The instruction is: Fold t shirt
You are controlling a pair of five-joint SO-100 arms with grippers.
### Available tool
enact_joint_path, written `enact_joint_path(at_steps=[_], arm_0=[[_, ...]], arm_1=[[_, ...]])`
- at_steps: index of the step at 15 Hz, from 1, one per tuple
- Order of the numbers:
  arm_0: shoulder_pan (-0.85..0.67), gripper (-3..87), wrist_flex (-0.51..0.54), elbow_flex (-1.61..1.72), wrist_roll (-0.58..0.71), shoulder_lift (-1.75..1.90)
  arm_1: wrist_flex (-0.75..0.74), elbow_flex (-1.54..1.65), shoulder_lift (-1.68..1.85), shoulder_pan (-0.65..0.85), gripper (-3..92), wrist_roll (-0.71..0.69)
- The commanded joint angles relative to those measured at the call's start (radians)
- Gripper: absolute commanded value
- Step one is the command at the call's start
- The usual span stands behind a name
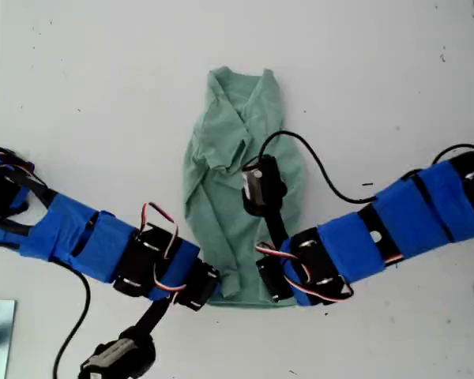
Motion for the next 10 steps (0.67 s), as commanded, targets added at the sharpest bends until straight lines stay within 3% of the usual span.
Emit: enact_joint_path(at_steps=[1, 5, 10], arm_0=[[0.074, -0.1, -0.018, -0.029, 0.026, 0.183], [0.014, -0.1, -0.002, 0.0, 0.078, 0.291], [-0.371, -0.1, 0.133, 0.017, 0.259, 0.362]], arm_1=[[-0.006, -0.074, 0.117, -0.035, -0.8, -0.063], [0.003, 0.009, 0.282, 0.072, -0.8, -0.224], [0.009, 0.098, 0.449, 0.529, -0.8, -0.584]])
